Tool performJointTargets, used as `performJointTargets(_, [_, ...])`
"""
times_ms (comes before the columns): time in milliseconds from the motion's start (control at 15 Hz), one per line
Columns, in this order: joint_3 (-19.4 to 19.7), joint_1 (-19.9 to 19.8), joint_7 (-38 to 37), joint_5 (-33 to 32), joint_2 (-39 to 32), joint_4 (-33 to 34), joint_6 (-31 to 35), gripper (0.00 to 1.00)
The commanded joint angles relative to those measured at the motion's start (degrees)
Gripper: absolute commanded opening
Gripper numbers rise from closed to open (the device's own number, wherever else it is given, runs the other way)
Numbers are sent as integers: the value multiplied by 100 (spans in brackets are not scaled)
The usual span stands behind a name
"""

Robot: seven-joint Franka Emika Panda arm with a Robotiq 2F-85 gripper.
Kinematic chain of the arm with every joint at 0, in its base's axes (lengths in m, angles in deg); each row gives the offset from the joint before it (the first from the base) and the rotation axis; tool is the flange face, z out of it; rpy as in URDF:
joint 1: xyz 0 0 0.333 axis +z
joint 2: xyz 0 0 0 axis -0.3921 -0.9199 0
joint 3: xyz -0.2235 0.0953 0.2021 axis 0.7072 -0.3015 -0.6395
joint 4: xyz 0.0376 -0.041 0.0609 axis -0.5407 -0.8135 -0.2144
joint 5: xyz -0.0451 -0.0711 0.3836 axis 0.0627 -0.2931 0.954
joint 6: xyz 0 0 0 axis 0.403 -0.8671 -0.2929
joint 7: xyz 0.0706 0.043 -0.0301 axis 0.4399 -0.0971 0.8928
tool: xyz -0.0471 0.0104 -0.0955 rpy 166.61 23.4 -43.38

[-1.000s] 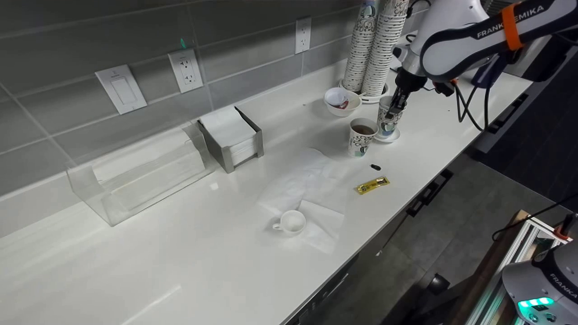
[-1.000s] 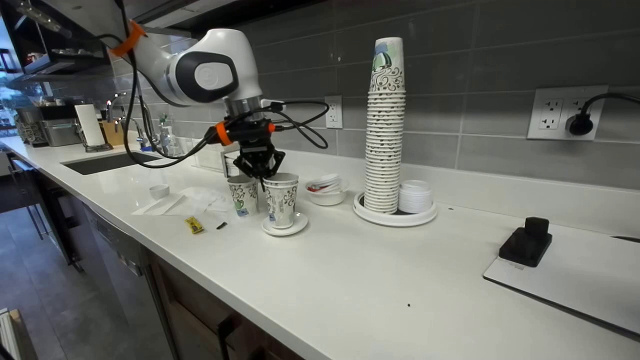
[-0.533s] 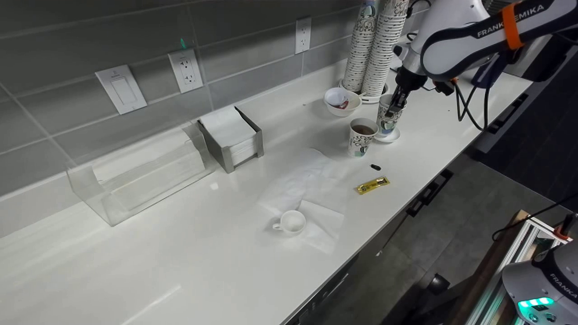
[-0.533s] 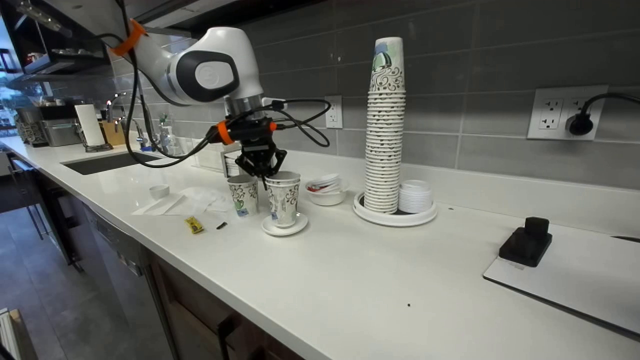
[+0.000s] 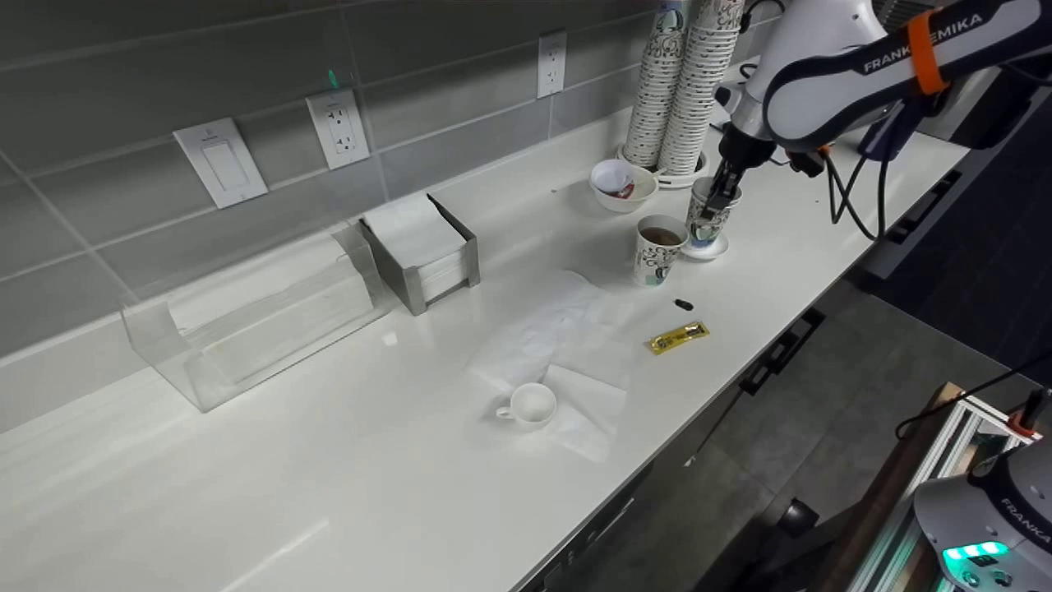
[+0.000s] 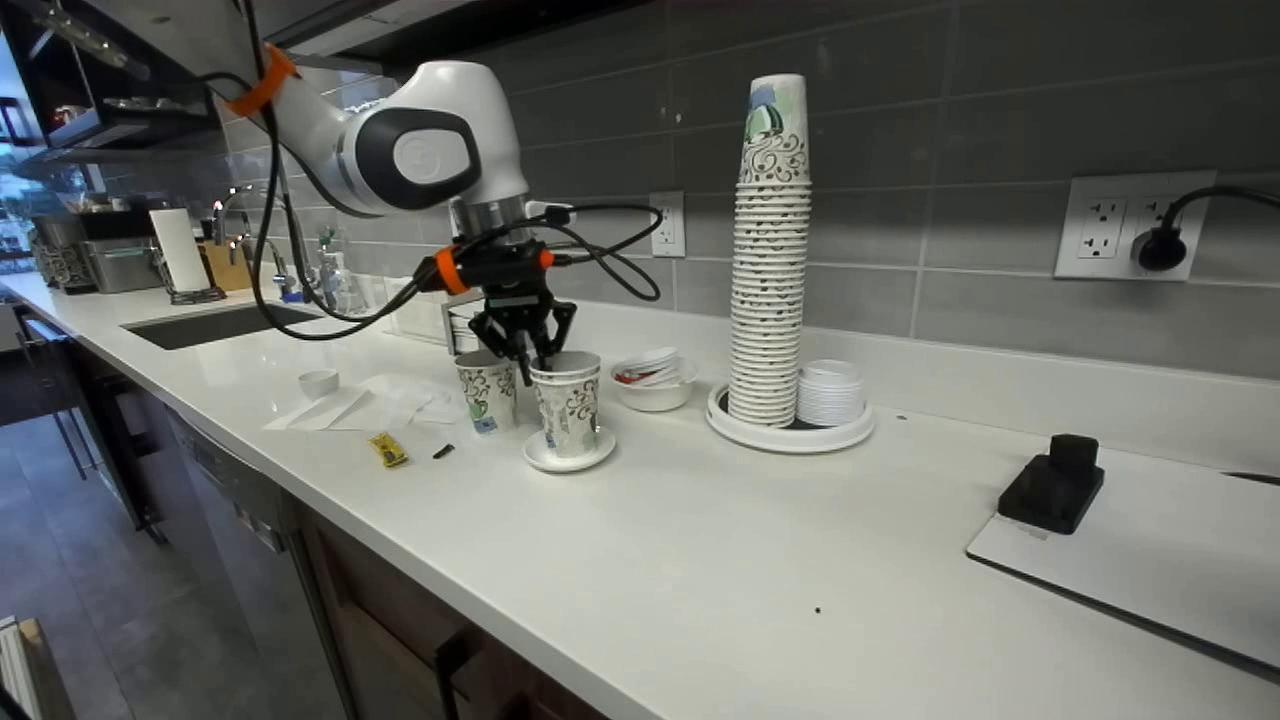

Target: Put the cup on the cup lid

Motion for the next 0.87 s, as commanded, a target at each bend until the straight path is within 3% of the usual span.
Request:
performJointTargets(0, [-41, -66, -142, -77, -58, 70, 49, 58])
performJointTargets(400, [12, -133, 8, 63, 537, -87, -71, 98])
performJointTargets(667, [251, -170, 619, 831, 1289, -148, -603, 100])
performJointTargets(733, [409, -119, 1064, 1393, 1529, -170, -750, 100])
performJointTargets(800, [279, -89, 479, 765, 1008, -3, -465, 100])
